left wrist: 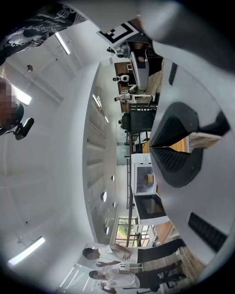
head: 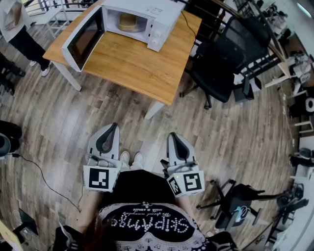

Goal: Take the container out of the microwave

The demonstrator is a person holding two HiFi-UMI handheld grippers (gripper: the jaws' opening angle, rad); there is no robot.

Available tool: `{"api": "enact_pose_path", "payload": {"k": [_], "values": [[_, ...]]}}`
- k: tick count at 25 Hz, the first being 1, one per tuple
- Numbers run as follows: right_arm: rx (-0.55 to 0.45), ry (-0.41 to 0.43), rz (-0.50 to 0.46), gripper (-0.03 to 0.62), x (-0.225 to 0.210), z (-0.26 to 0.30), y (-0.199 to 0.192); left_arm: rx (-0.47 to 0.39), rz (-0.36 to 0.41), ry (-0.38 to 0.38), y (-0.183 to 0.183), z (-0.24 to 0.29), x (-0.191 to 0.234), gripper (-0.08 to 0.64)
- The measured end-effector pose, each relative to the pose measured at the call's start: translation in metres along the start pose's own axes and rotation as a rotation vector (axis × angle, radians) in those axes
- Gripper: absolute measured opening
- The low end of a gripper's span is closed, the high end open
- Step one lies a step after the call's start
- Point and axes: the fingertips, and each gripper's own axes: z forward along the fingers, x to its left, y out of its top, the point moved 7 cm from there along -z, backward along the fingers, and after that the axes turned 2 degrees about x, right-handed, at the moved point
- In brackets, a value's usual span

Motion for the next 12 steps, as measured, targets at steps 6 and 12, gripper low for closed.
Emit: {"api": "enact_pose_path", "payload": {"k": [6,12], "values": [[0.004,0.003,-0.002,0.035,-0.0026,-0.0051,-0.0027,0.000,-0.005,-0.003,-0.0014,-0.0011,-0.0062,0.034],[0.011,0.012,-0.006,0.035,-0.0033,-0.0075,-0.0034,0.002,-0.001,0.003,-0.0016,-0.0042,-0.0078,0.034]]}}
